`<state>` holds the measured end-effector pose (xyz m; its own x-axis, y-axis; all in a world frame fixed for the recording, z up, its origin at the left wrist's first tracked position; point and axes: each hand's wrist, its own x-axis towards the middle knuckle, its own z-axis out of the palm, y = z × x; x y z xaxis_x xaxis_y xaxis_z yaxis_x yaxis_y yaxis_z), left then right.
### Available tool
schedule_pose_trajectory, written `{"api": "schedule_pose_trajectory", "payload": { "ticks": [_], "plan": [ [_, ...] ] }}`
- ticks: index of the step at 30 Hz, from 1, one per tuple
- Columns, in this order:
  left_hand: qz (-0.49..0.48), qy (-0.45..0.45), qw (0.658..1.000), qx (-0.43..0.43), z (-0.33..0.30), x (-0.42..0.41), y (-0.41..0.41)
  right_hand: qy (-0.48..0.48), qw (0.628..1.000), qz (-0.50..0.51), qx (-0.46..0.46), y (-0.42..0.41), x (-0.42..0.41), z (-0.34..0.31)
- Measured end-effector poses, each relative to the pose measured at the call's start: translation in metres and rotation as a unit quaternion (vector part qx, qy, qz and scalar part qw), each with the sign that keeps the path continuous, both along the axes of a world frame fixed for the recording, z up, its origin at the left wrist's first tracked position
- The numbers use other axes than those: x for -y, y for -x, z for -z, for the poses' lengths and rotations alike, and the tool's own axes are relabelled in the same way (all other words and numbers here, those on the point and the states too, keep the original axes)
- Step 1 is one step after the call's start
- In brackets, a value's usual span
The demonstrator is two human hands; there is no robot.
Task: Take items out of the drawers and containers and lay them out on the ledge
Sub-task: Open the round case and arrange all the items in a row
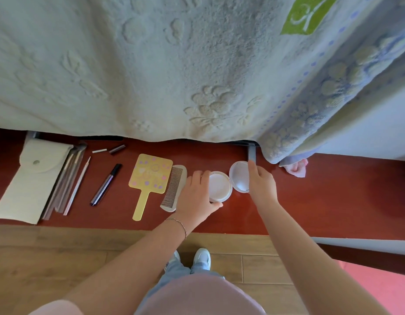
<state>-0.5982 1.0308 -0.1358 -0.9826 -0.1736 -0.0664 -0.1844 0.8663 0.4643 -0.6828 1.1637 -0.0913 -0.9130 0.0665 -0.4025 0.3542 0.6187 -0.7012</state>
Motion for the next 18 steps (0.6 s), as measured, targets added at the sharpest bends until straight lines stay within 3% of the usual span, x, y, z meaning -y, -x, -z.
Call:
{"api": "schedule_pose_trajectory", "payload": {
  "ticks": [8, 13, 16, 18],
  "plan": [
    [-0.009, 0.016, 1.0, 0.021, -0.004, -0.006, -0.004, -0.025, 0.998, -0.048, -0.042, -0.01, -0.009, -0.009],
    [-0.016, 0.083, 0.996, -0.033, -0.015, 0.002, -0.02, -0.064, 0.973, -0.082, -0.207, -0.028, -0.017, -0.016],
    [-0.032, 0.139, 0.989, -0.047, -0.025, 0.013, -0.034, -0.064, 0.935, -0.165, -0.307, -0.045, -0.011, -0.017],
    [-0.048, 0.145, 0.988, -0.034, -0.03, 0.021, -0.045, -0.057, 0.919, -0.22, -0.323, -0.056, -0.003, -0.014]
  ]
}}
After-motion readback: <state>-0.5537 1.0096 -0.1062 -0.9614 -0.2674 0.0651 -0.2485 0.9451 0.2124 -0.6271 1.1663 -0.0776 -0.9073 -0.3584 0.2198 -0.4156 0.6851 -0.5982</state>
